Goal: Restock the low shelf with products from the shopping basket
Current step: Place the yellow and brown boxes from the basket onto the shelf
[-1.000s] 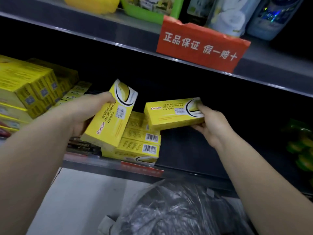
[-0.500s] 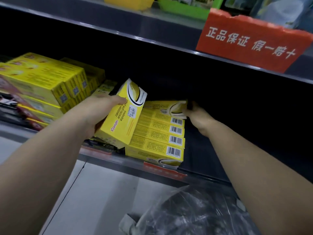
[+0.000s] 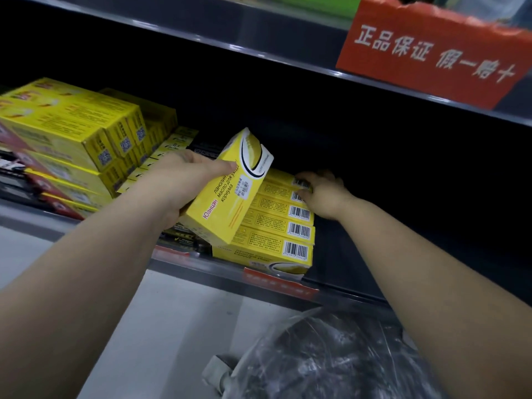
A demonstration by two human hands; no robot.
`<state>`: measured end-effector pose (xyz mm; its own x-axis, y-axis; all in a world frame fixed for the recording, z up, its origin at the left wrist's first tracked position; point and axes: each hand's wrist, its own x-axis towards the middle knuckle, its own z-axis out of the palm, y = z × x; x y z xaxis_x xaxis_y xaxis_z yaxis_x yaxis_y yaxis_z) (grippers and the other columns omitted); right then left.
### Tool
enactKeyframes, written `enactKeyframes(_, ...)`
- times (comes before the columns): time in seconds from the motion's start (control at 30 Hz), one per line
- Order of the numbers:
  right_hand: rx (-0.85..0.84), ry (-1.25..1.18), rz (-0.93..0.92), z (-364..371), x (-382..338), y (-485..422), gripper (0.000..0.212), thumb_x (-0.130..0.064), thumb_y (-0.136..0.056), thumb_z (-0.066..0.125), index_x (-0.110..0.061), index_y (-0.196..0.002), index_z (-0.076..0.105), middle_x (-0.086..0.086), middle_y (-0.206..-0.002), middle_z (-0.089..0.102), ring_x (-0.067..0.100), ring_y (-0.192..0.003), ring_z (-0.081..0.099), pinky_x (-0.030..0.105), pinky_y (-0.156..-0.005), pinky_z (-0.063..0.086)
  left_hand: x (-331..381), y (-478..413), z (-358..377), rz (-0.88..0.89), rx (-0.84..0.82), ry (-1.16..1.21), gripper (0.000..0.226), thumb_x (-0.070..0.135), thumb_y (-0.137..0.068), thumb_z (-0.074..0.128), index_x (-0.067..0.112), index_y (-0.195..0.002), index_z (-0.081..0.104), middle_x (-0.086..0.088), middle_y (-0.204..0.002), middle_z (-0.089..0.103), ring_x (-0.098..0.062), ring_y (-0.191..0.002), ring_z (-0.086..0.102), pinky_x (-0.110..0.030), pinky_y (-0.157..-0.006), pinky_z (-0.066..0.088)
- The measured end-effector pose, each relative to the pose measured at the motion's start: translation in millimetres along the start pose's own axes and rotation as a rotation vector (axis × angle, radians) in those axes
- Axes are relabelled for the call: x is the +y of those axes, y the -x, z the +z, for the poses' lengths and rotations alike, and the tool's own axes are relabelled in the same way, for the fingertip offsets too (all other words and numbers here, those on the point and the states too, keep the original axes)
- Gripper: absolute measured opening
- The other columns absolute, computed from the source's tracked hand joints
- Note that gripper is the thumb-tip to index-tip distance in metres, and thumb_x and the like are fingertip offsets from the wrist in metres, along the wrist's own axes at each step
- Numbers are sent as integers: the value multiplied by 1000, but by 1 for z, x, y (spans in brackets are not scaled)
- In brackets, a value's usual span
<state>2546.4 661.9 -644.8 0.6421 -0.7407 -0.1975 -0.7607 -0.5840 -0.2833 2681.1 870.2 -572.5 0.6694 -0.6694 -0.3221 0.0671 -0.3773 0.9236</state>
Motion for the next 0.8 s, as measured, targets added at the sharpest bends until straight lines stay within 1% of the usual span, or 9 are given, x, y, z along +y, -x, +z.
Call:
enactKeyframes(0.07, 69, 37, -77, -9, -11, 3, 53, -32, -95, 46, -33, -145, 28, 7, -154, 22, 33, -138, 22, 44, -111, 26, 1, -1, 3, 24, -8, -17, 38, 36, -75, 74, 12, -101, 60, -9, -82, 72, -25, -68, 70, -37, -58, 59)
enactKeyframes(0.13, 97, 14, -124, -12, -23, 3, 58, -28, -93, 47, -30, -147, 24, 6, -154, 22, 32, -139, 24, 45, -112, 27, 2, -1, 7, 54, -4, -21, 38, 35, -75, 74, 12, -101, 61, -8, -82, 73, -23, -68, 71, -36, -58, 58)
enactKeyframes(0.23, 17, 23, -114, -8, -38, -1, 61, -34, -95, 46, -28, -149, 18, 7, -151, 30, 32, -135, 33, 47, -108, 33, 4, -1, 12, 76, 19, -13, 34, 35, -75, 74, 13, -98, 60, -9, -87, 72, -26, -75, 70, -39, -66, 58)
enactKeyframes(0.33, -105, 60, -81, 3, -37, -5, 60, -44, -97, 37, -29, -149, 13, 5, -156, 21, 34, -140, 20, 47, -113, 23, 4, -1, 9, 78, 72, 24, 29, 36, -76, 74, 17, -91, 58, -11, -100, 69, -32, -93, 66, -50, -83, 53)
enactKeyframes(0.4, -124, 36, -58, 11, -29, -5, 57, -46, -98, 34, -31, -149, 15, 2, -157, 17, 34, -142, 14, 47, -114, 20, 3, -1, 4, 72, 103, 39, 31, 36, -76, 74, 17, -94, 58, -12, -106, 66, -34, -103, 61, -54, -92, 47)
enactKeyframes(0.53, -83, -95, -87, 16, -25, 0, 50, -37, -99, 36, -29, -147, 24, 3, -154, 25, 29, -141, 20, 45, -114, 24, 1, -1, -1, 68, 125, 39, 28, 36, -78, 72, 17, -91, 56, -13, -107, 65, -34, -103, 60, -53, -93, 47)
enactKeyframes(0.63, -113, -2, -86, 13, -30, 6, 49, -32, -101, 33, -30, -148, 20, 0, -156, 22, 26, -143, 15, 50, -117, 9, 3, 0, 1, 63, 122, 38, 30, 36, -77, 73, 16, -93, 56, -14, -110, 64, -35, -105, 59, -53, -94, 47)
enactKeyframes(0.7, -56, -17, -123, 4, -36, 15, 58, -28, -98, 42, -29, -149, 16, 1, -156, 22, 25, -143, 16, 49, -117, 5, 2, -1, 3, 79, 110, 27, 32, 37, -76, 74, 15, -93, 57, -13, -107, 66, -34, -102, 61, -53, -91, 48)
enactKeyframes(0.8, 102, -288, -351, -19, -49, 42, 92, -28, -81, 69, -32, -149, 8, 5, -156, 18, 27, -142, 17, 46, -116, 18, 0, -4, 9, 121, 68, -13, 36, 35, -72, 77, 14, -95, 61, -11, -96, 68, -28, -87, 66, -46, -78, 56)
